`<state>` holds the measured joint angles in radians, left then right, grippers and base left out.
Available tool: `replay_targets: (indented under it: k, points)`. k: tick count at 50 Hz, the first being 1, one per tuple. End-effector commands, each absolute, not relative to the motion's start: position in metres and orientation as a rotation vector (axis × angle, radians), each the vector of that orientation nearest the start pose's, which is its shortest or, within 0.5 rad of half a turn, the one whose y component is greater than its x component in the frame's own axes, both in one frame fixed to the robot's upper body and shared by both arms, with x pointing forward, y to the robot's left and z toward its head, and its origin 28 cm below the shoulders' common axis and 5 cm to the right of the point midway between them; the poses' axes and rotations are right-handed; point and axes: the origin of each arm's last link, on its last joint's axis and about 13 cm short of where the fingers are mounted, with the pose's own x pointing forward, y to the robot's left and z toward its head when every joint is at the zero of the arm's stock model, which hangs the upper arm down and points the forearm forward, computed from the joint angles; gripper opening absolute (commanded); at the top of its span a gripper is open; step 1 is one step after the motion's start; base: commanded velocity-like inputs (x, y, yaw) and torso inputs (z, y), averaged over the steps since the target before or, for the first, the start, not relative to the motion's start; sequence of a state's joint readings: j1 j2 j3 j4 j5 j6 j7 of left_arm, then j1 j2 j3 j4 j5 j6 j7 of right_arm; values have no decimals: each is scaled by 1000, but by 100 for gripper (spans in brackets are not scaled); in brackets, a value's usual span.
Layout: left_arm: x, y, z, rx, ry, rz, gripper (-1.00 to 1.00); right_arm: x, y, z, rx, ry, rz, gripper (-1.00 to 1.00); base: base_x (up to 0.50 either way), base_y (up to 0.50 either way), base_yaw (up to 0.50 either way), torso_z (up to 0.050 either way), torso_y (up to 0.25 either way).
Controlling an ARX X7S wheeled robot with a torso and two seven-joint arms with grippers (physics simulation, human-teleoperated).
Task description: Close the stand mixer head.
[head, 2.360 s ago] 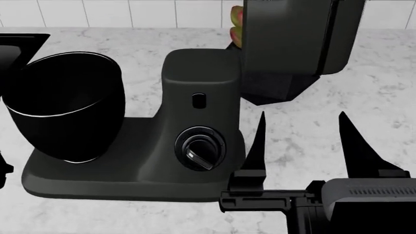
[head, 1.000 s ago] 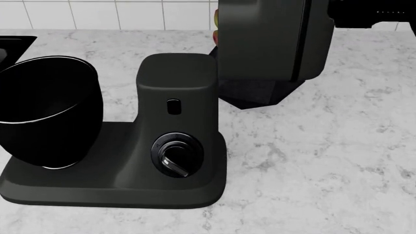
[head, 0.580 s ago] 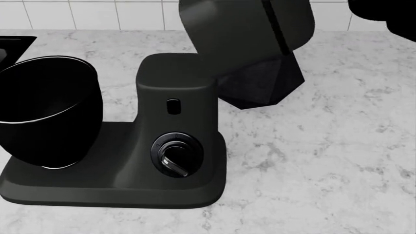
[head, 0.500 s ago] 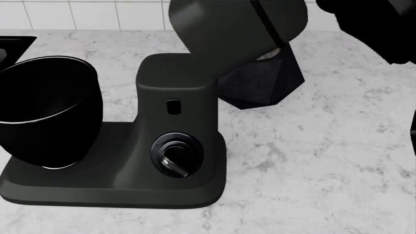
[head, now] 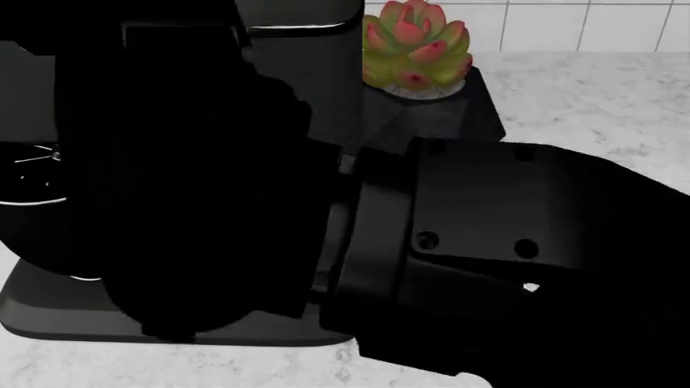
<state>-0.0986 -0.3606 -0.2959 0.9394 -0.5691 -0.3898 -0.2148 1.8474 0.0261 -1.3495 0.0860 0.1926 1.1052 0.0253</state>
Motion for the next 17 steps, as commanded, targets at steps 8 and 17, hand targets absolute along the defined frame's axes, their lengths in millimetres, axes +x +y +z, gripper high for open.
replay_targets:
  k: [8,17]
  points:
    - [162,263,211,-70,-678,0,100,357,1,226,-1195,775,629,100,5,2,-3,0,0]
    - [161,264,211,-68,-680,8,100,357,2,228,-1183,767,628,100,1,0,-7,0,0]
